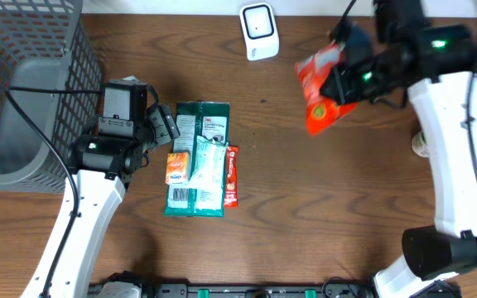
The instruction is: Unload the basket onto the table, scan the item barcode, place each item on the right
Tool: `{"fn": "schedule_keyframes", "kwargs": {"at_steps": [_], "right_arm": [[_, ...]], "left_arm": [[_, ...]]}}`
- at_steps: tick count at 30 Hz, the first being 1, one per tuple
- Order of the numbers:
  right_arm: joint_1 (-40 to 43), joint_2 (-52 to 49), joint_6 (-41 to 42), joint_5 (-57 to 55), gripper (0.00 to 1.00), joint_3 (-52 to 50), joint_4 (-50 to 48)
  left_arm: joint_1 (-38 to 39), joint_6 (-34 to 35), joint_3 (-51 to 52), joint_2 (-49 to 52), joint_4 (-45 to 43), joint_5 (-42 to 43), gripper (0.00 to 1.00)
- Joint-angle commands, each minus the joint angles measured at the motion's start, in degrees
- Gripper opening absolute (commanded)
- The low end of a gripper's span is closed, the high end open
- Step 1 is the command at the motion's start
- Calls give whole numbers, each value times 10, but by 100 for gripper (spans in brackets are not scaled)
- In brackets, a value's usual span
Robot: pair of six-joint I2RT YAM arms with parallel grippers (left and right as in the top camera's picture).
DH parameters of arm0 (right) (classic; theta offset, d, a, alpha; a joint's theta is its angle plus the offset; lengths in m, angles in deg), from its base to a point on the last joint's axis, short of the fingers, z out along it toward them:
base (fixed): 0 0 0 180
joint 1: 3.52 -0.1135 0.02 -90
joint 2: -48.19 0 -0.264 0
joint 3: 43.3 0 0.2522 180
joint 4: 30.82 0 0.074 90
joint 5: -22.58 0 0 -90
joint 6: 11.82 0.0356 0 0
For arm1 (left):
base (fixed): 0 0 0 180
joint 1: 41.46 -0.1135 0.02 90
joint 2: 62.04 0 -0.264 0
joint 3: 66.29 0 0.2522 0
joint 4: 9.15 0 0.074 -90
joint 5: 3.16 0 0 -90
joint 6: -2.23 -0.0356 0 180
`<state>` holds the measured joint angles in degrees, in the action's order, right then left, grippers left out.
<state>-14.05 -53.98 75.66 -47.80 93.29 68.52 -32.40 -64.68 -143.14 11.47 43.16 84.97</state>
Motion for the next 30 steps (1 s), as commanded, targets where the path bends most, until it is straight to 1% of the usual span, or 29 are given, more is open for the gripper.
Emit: {"fn": "schedule_keyframes", "kwargs": {"at_steps": [1, 4, 6, 10, 16, 17, 22, 25, 30], "right_arm": [[7, -22, 34, -35, 1, 123, 27], [7, -66, 34, -51, 1, 225, 66], [6, -94, 33, -65, 1, 267, 76], [-10, -138, 20, -125, 1, 278, 50], [-65, -212, -31, -249, 1, 278, -45], [-82, -231, -52, -287, 1, 278, -72], [-131, -290, -126, -403, 1, 278, -158], [-162, -343, -195, -498, 1, 278, -223], [-184, -414, -293, -645, 1, 278, -312]], "left_arm": [[-3, -5, -2, 2, 1, -5, 84], [-3, -5, -2, 2, 1, -5, 84], [-3, -5, -2, 2, 1, -5, 84], [-3, -5, -2, 2, 1, -5, 84], [-3, -5, -2, 2, 1, -5, 84], [-3, -5, -2, 2, 1, -5, 84], [-3, -5, -2, 2, 1, -5, 84], [-3, -5, -2, 2, 1, -5, 84], [-3, -5, -2, 2, 1, -5, 84]]}}
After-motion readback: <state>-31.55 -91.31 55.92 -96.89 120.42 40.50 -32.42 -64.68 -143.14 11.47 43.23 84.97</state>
